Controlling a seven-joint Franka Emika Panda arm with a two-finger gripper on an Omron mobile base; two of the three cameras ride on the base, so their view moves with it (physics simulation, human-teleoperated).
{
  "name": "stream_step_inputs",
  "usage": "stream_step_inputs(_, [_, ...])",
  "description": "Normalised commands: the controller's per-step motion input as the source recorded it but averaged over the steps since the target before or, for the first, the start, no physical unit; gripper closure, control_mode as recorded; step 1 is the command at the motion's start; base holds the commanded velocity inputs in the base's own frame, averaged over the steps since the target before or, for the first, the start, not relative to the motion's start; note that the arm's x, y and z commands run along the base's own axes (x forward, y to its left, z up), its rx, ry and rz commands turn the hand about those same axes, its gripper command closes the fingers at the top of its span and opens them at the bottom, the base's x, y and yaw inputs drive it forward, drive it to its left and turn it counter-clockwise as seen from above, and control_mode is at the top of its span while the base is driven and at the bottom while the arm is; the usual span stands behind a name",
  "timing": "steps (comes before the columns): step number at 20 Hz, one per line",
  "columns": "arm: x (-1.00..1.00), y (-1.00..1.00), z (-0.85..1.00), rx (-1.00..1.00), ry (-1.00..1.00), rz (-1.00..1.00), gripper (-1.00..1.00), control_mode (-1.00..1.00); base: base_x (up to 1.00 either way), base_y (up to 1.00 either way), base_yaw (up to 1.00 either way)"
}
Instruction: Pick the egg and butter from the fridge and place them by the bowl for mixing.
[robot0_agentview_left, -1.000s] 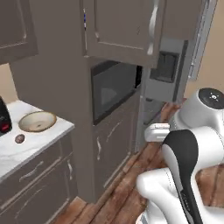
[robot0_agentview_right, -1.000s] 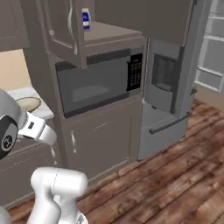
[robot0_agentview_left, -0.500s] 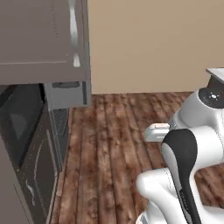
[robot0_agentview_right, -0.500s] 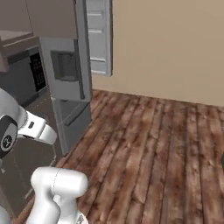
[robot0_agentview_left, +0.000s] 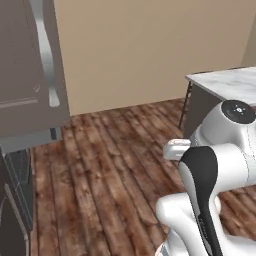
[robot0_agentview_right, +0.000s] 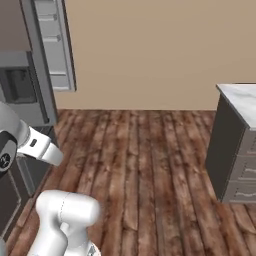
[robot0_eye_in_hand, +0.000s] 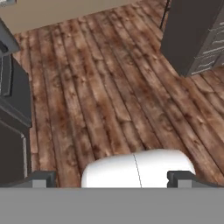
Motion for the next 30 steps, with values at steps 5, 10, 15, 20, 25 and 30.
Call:
stream_step_inputs(5, [0.00,0.00,0.00,0.00,0.00,0.00,-1.00,1.00,0.93,-0.07,-0.01])
stream_step_inputs(10, [0.00,0.00,0.00,0.00,0.00,0.00,-1.00,1.00,0.93,-0.21,0.00])
stream_step_inputs(15, [0.00,0.00,0.00,0.00,0.00,0.00,-1.00,1.00,0.86,-0.36,0.00])
stream_step_inputs(20, [0.00,0.00,0.00,0.00,0.00,0.00,-1.00,1.00,0.80,-0.41,0.00])
stream_step_inputs(25, [0.00,0.00,0.00,0.00,0.00,0.00,-1.00,1.00,0.82,-0.40,0.01])
stream_step_inputs(30, [0.00,0.00,0.00,0.00,0.00,0.00,-1.00,1.00,0.85,-0.37,0.01])
